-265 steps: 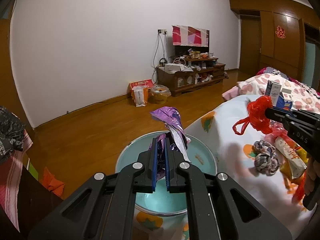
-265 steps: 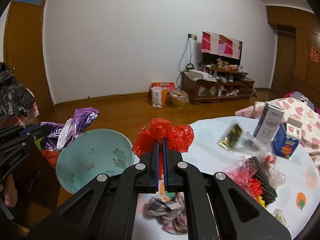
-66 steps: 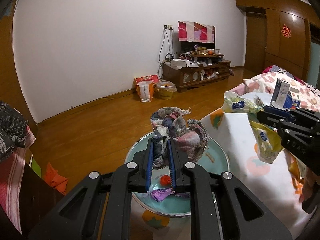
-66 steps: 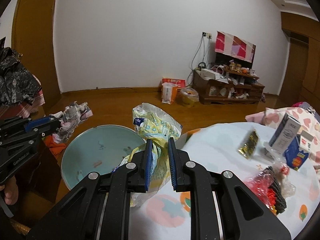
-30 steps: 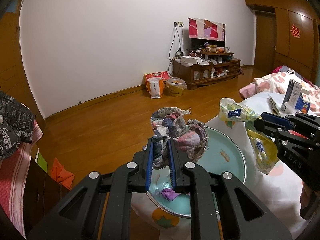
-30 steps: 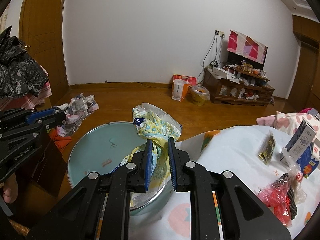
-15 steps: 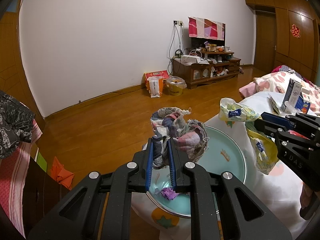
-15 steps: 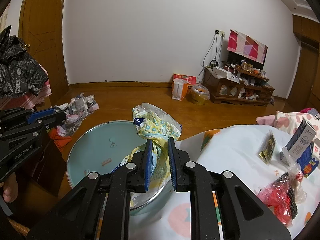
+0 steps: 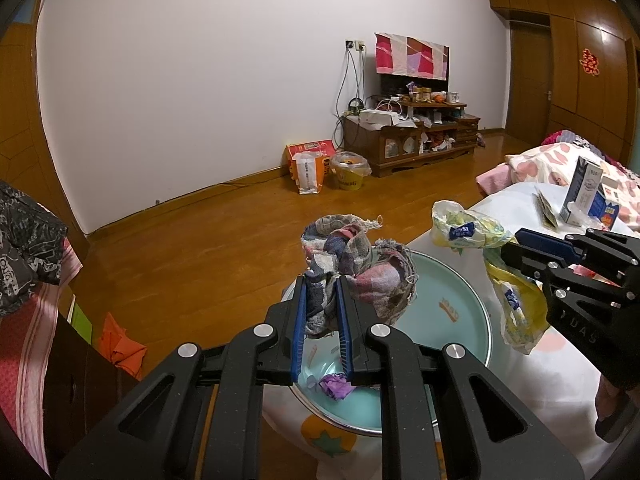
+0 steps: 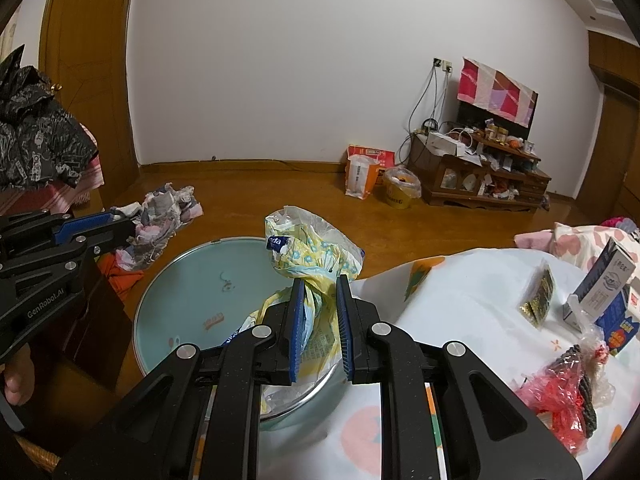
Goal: Collect trash
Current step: 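Open both tools to drop the cloth scrap and snack bag into the bin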
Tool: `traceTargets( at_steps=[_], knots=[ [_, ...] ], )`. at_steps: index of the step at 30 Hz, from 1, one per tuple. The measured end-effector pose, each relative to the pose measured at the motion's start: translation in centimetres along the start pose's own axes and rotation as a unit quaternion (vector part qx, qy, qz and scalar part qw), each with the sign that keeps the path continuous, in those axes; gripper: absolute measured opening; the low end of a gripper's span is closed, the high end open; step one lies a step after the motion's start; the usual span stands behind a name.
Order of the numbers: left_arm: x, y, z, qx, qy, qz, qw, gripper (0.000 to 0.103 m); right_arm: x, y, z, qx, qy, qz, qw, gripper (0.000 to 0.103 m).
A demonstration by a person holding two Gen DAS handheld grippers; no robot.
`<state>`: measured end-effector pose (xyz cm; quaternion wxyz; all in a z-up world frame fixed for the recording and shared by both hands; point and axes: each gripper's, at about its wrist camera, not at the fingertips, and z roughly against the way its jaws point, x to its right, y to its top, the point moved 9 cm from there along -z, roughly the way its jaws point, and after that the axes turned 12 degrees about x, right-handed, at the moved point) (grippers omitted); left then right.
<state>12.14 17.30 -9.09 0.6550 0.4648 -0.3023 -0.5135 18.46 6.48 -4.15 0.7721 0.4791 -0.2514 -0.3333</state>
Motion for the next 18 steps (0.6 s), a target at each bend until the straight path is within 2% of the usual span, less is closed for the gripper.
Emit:
traceTargets(
  at_steps=[10, 12, 14, 18],
  knots=[
    [0.1, -0.1, -0.1, 0.000, -0.002, 0.002, 1.0000, 0.016, -0.2, -0.3, -0.2, -0.002, 0.002, 0.002, 1.000, 0.017],
    [0.1, -0.2, -0.2, 0.000, -0.001, 0.002, 1.0000, 0.021, -0.2, -0.4, -0.3, -0.004, 0.003, 0.002, 1.000, 0.018],
    [0.2, -0.4, -0.2, 0.001, 0.001, 0.004, 1.0000, 0.034, -0.4, -0.5, -0.5, -0.006, 0.005, 0.002, 1.000, 0.021],
    [0.5, -0.5, 0.0, 0.001, -0.001, 0.005, 1.0000, 0.037, -0.2, -1.0, -0.7, -0.010, 0.006, -0.003, 1.000, 0.034]
  ],
)
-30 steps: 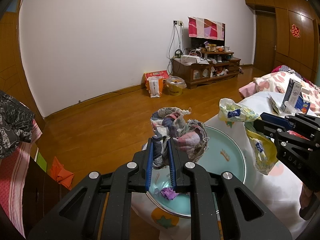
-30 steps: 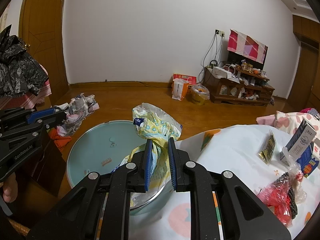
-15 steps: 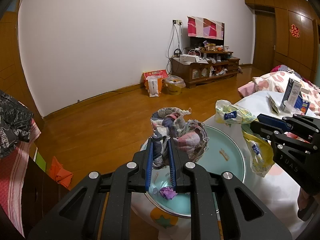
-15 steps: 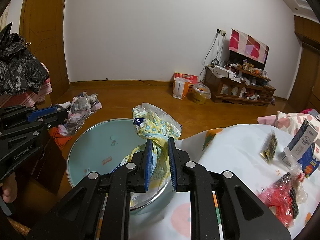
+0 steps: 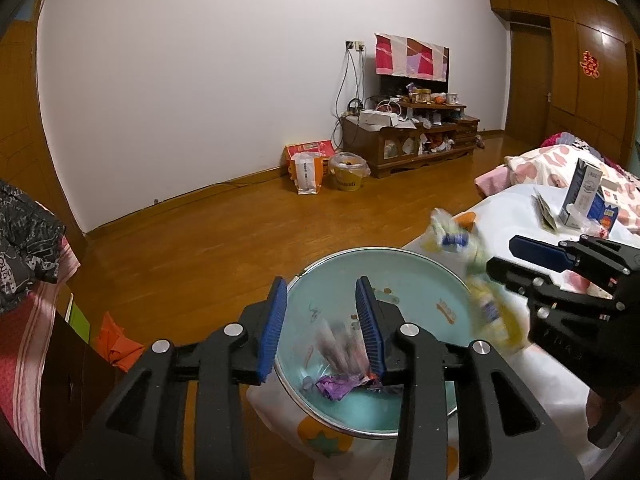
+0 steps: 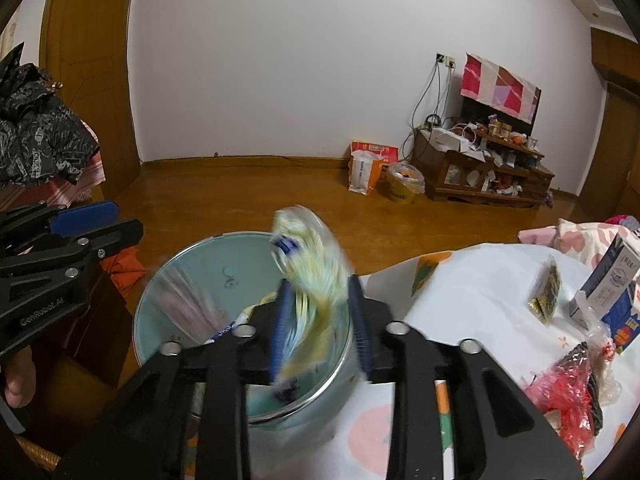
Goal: Collect trash
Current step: 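Open both tools to drop the cloth scrap and snack bag into the bin, then grasp the white-and-orange snack stick with the left tool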
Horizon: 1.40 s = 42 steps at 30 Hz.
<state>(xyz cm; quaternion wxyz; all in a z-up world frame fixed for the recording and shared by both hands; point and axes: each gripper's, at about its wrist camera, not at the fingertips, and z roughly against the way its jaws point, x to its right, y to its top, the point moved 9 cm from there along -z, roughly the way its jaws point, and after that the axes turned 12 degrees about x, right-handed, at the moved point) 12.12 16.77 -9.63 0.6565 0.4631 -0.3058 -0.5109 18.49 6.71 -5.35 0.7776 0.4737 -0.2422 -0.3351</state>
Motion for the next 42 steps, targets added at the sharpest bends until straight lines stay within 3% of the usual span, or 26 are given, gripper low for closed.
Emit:
traceTargets(
  at_steps=[14, 19, 26, 33, 42],
  knots=[
    [0.8, -0.8, 0.0, -0.011, -0.011, 0.000, 0.9999, 0.055, 1.2, -0.2, 1.5, -0.008, -0.030, -0.003, 1.000, 0.037],
    [3.7, -1.9, 0.7, -0.022, -0.041, -0.017, 0.9988, 0.060, 3.7, -0.7, 4.8, -0.005, -0.059, -0.012, 0.998, 0.040],
    [9.7, -2.9, 2.7, -0.024, -0.100, -0.054, 0.9933, 0.066, 9.9, -2.0, 13.1, 0.017, -0.132, -0.030, 0.991, 0.044],
    [15.6, -2.8, 4.8, -0.017, -0.153, -0.077, 0.9850, 0.071, 18.8, -8.0, 20.8, -0.003, -0.237, -0.086, 0.968, 0.046],
    [24.4, -2.0, 7.7, -0.007, -0.223, -0.095, 0.9702, 0.074, 23.0, -14.8, 24.9, -0.034, -0.288, -0.135, 0.948, 0.047]
  ],
)
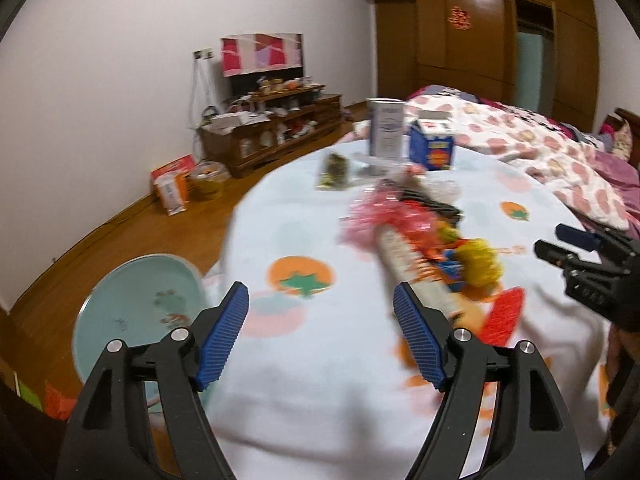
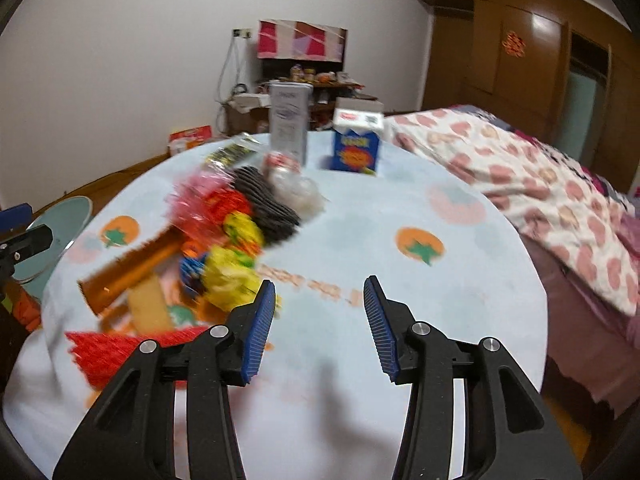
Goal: Collect trash
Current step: 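Grasp the white-and-orange snack stick with the left tool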
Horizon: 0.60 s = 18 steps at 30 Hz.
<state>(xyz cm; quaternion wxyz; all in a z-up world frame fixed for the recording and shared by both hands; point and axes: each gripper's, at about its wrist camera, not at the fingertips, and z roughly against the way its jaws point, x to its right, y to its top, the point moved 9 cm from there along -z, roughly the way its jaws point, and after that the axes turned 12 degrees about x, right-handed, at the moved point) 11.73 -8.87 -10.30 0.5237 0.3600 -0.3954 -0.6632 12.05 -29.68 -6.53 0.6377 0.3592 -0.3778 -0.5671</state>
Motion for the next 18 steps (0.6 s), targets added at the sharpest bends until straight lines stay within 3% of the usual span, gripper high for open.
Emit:
traceTargets(
  at_steps=[8, 13, 18],
  knots=[
    [3.7, 0.0, -1.7, -0.014, -0.021, -0.010, 0.9996, 0.074, 1.3, -1.2, -0.4, -0.002, -0.002, -0.024, 1.000, 0.052],
    [3.7, -1.8, -3.5, -0.049, -0.026, -0.003, 0.9985, 0.072, 0.7, -1.7, -0.5, -0.005, 0.008, -0.025, 1.000, 0.053],
    [3.7, -3.0, -4.4, -0.076, -0.053, 0.005, 0.9956, 0.034, 0.1, -2.0, -0.7, -0.008, 0.015, -0.025, 1.000, 0.053]
  ],
)
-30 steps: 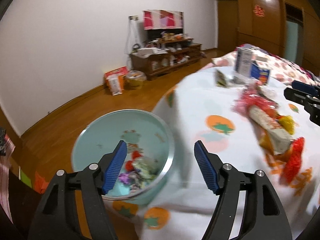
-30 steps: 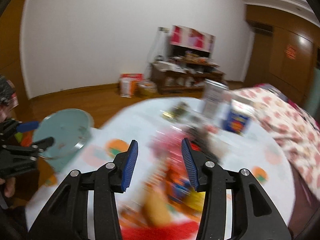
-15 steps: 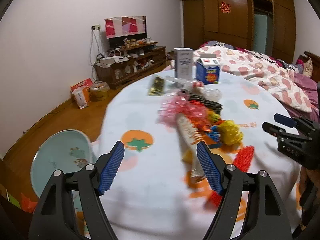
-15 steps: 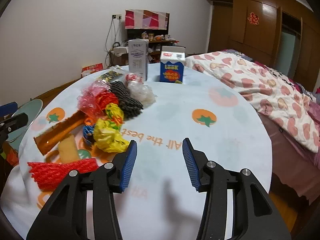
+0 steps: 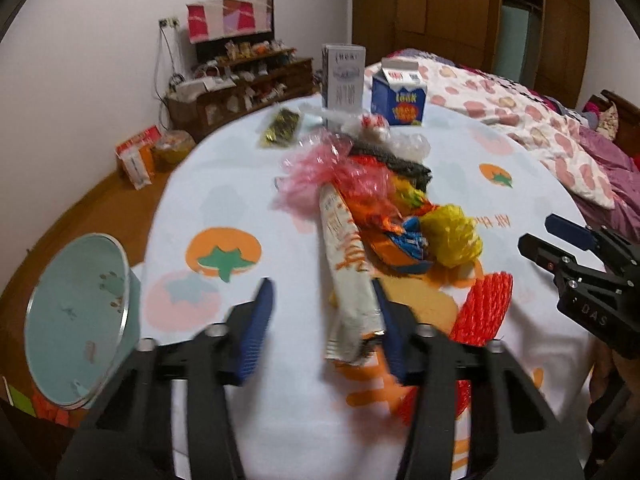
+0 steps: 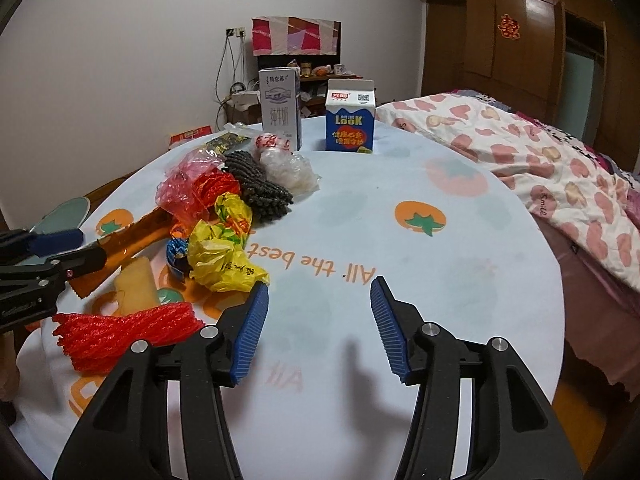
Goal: Collect trash
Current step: 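Grasp the white-and-orange snack stick with the left tool, then grasp the yellow plastic bag with the right tool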
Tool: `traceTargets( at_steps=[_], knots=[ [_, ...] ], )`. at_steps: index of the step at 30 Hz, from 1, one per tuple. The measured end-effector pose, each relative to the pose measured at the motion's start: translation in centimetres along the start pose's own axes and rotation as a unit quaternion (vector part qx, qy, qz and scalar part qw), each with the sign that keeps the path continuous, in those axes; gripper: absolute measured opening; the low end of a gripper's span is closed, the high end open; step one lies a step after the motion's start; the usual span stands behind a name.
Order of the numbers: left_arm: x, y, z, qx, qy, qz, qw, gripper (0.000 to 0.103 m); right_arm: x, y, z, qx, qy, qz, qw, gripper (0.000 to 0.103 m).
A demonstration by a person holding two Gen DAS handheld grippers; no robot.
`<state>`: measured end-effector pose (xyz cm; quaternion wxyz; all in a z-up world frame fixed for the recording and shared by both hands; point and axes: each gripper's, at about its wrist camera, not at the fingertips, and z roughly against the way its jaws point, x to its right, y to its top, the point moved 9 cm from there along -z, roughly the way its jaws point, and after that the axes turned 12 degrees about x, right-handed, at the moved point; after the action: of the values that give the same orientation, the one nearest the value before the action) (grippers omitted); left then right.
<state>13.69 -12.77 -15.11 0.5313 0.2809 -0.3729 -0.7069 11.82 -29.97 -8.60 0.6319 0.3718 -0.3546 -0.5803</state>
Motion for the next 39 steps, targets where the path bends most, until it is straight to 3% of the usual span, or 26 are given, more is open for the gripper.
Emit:
traceTargets(
  at_steps=[1, 4, 11, 16, 22, 23, 25, 27, 31, 35, 39],
  knots=[
    [0.1, -0.2, -0.2, -0.006, -0.010, 0.000, 0.9999, 0.012, -0.1, -0.1, 0.0, 0.000, 0.000, 0.000, 1.000, 0.053],
    [-0.2, -0.2, 0.0, -0.001, -0.014, -0.008, 0.9999, 0.006, -0.4, 0.0, 0.0, 0.001, 0.001, 0.001, 1.000, 0.053],
    [-3.0, 1.2, 3.7, 0.046, 0.012, -0.036, 0.9982, 0.005, -1.0, 1.3, -0.2, 0.010, 0.010, -0.003, 1.000, 0.053],
    [-5.5, 1.8, 5.8, 0.068, 0.033, -0.028, 0.9967, 0.005, -3.0, 3.1, -1.1, 0.017, 0.035, 0.000, 0.999, 0.052],
    [-5.2, 1.4, 5.5, 0.068, 0.020, -0.025, 0.9972, 0.005, -5.7, 2.7, -3.4, -0.023, 0.073, 0.004, 0.997, 0.049],
    [-5.1, 1.3, 5.5, 0.068, 0.018, -0.026, 0.9972, 0.005, -5.9, 2.4, -3.6, -0.032, 0.076, 0.006, 0.997, 0.047],
    [-5.0, 1.5, 5.7, 0.072, 0.018, -0.028, 0.9968, 0.005, -6.2, 1.7, -4.2, -0.053, 0.079, 0.014, 0.995, 0.031],
    [-5.4, 1.8, 6.0, 0.077, 0.022, -0.024, 0.9965, 0.005, -6.6, 0.9, -4.5, -0.069, 0.087, 0.018, 0.994, 0.026],
    [-7.1, 2.4, 6.7, 0.090, 0.042, -0.013, 0.9950, 0.005, -6.8, 1.1, -3.9, -0.062, 0.095, 0.019, 0.993, 0.005],
    [-8.3, 2.7, 7.2, 0.097, 0.056, -0.007, 0.9937, 0.005, -7.0, 2.3, -2.5, -0.035, 0.090, 0.031, 0.995, 0.004],
    [-9.2, 2.7, 7.3, 0.096, 0.063, 0.000, 0.9934, 0.005, -7.0, 2.5, -2.3, -0.035, 0.086, 0.042, 0.995, 0.005]
  ],
)
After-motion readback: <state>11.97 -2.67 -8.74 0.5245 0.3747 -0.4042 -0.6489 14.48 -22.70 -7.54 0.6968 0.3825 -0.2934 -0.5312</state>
